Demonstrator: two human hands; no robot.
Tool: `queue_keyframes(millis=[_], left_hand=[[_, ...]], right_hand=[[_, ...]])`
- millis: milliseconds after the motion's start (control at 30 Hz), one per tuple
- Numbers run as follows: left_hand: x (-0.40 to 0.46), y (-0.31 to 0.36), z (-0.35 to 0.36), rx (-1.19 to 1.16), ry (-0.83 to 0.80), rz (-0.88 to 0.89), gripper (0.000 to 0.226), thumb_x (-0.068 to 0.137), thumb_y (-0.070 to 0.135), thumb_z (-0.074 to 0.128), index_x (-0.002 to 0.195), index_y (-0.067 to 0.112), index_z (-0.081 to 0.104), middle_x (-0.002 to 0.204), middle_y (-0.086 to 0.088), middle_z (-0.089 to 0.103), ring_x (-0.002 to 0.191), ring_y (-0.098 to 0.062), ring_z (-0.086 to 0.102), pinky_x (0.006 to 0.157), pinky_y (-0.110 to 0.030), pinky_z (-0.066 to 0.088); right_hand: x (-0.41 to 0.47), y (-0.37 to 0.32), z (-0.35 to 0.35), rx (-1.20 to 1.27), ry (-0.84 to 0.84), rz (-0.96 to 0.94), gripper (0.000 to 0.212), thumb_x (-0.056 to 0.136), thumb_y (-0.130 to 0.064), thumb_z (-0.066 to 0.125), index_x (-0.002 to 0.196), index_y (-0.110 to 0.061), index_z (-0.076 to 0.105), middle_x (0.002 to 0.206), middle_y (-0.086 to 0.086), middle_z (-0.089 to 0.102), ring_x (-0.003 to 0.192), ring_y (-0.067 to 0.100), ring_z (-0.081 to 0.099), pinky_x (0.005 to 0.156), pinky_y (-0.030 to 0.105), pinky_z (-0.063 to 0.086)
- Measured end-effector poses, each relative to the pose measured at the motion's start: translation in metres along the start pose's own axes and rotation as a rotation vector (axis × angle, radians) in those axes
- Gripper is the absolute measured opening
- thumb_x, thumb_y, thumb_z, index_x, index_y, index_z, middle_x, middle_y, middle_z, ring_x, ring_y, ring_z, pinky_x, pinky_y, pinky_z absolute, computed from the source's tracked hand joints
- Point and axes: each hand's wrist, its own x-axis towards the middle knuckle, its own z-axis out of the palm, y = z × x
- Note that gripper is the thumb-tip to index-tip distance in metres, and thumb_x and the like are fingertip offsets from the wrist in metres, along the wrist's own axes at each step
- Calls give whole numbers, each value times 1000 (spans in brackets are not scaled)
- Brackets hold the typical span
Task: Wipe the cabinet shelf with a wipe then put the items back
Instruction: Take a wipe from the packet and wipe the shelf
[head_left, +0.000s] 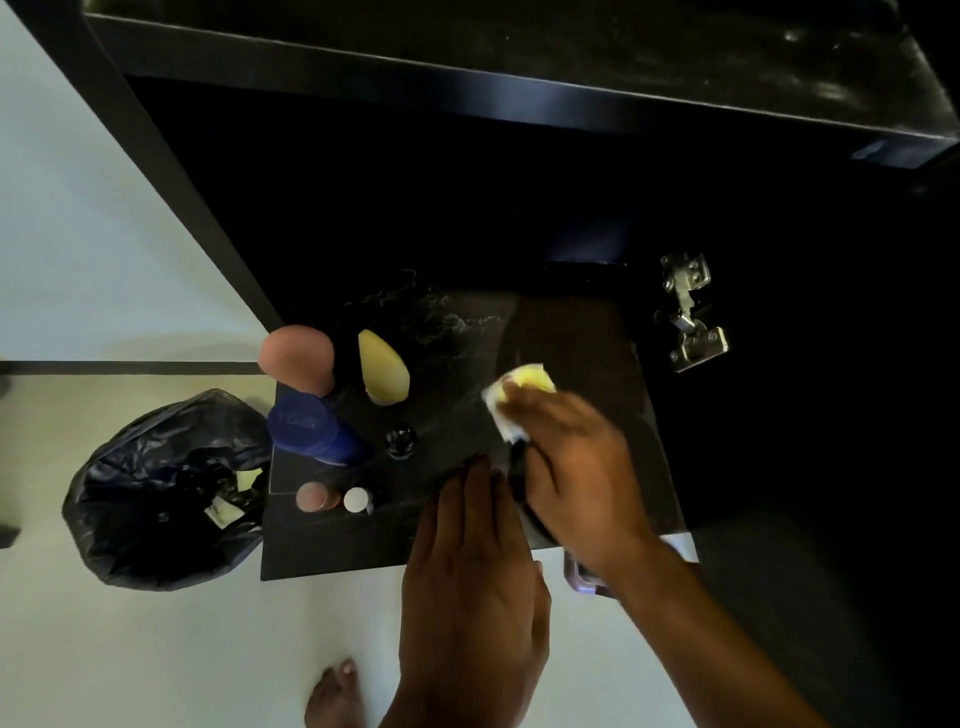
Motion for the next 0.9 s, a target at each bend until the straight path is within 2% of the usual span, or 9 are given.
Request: queue_keyframes(millis=[100, 200, 267, 400, 533, 633, 700, 800, 900], left_hand=[[1, -4, 4, 18, 17, 7, 84, 58, 38, 89, 131, 3, 66, 132, -16, 66, 116, -34, 67, 97, -43, 55], [1, -6, 4, 45, 9, 13, 84, 58, 42, 88, 130, 5, 66, 134, -15, 65, 116, -33, 67, 95, -41, 56], [3, -5, 5, 53, -7, 4, 83, 56, 43, 89, 127, 6, 69, 133, -14, 67, 115, -32, 68, 93, -40, 57], [9, -2, 11, 61, 18, -23, 71, 52, 33, 93, 116, 6, 76, 127, -13, 71, 104, -31, 73, 84, -40, 60], [12, -1, 16, 53, 75, -34, 64, 51, 28, 95, 109, 7, 79, 121, -12, 74, 99, -29, 75, 81, -39, 61], [15, 0, 21, 48, 102, -53, 62, 45, 25, 97, 102, 7, 81, 116, -12, 76, 94, -30, 76, 78, -41, 61], [17, 1, 26, 49, 117, -63, 60, 43, 25, 95, 99, 8, 81, 116, -11, 76, 92, -30, 76, 77, -42, 62], [19, 0, 32, 63, 157, -57, 59, 44, 25, 93, 99, 8, 82, 116, -11, 77, 92, -30, 77, 76, -41, 62], [18, 0, 34, 70, 196, -54, 60, 42, 22, 96, 99, 6, 82, 114, -10, 78, 93, -30, 77, 76, -41, 62]], right_hand=[[-27, 7, -3, -25, 85, 65, 42, 89, -19, 47, 119, -9, 75, 125, 5, 72, 113, 24, 69, 104, 34, 51], [11, 16, -2, -122, 124, 195, 40, 88, -9, 59, 126, -6, 69, 127, 11, 70, 115, 30, 65, 101, 39, 51], [52, 14, 0, -143, 135, 193, 43, 86, -5, 64, 129, -6, 67, 131, 12, 67, 119, 31, 62, 104, 37, 48], [109, -10, 12, -172, 89, 22, 40, 85, -7, 56, 122, -11, 70, 122, 7, 70, 110, 28, 64, 93, 33, 51], [100, -18, 10, -79, -14, -229, 55, 82, -21, 35, 121, -15, 73, 120, 1, 73, 107, 22, 65, 91, 29, 54], [79, 1, 2, -95, 31, -106, 43, 80, -9, 57, 119, -14, 74, 121, 1, 73, 106, 22, 67, 94, 29, 54], [86, 11, 2, -136, 72, -21, 49, 75, 1, 68, 123, -13, 72, 123, 3, 72, 107, 26, 67, 96, 34, 54], [119, 3, 5, -124, 94, -43, 44, 80, 0, 70, 122, -13, 72, 120, 7, 73, 106, 29, 68, 95, 36, 54], [145, -21, 7, -68, 0, -225, 35, 86, -6, 58, 116, -14, 76, 116, 8, 75, 102, 30, 72, 85, 40, 60]])
